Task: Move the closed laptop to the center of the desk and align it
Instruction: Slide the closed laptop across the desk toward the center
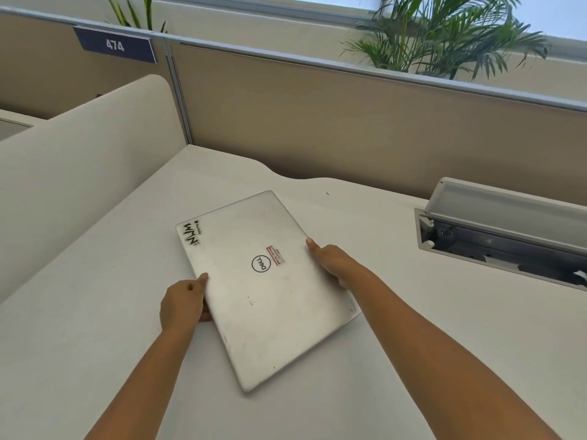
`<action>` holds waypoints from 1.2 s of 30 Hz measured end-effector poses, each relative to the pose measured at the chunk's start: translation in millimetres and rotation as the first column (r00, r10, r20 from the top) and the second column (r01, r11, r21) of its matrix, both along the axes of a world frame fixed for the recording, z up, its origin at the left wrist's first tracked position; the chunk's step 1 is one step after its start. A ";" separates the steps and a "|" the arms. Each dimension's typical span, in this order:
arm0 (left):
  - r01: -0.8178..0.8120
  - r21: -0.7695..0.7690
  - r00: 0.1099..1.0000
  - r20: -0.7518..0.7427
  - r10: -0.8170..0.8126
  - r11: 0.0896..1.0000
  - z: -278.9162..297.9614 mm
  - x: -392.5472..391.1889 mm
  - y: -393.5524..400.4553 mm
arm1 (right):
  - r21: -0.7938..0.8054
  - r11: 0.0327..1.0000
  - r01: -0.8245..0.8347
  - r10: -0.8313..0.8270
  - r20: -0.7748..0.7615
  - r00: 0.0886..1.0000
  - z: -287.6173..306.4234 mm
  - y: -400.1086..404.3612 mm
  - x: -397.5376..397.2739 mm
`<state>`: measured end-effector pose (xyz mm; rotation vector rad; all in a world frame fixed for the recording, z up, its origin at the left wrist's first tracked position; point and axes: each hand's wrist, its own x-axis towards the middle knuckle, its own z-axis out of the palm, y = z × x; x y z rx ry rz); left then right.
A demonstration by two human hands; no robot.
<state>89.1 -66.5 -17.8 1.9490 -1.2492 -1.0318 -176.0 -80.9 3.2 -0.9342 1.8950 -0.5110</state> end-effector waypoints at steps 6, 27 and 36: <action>0.012 0.053 0.997 -0.082 -0.008 0.999 1.8 -6.9 29.8 | 0.057 0.998 0.026 -0.028 0.034 0.999 4.4 30.7 -14.2; 0.086 0.046 0.964 -0.255 -0.072 0.995 28.0 -33.5 109.4 | 0.117 0.979 0.167 -0.175 0.066 0.982 16.8 130.8 -40.9; 0.134 0.072 0.957 -0.268 -0.110 0.988 23.6 -46.1 154.6 | 0.112 0.974 0.197 -0.199 0.011 0.980 25.6 170.1 -50.0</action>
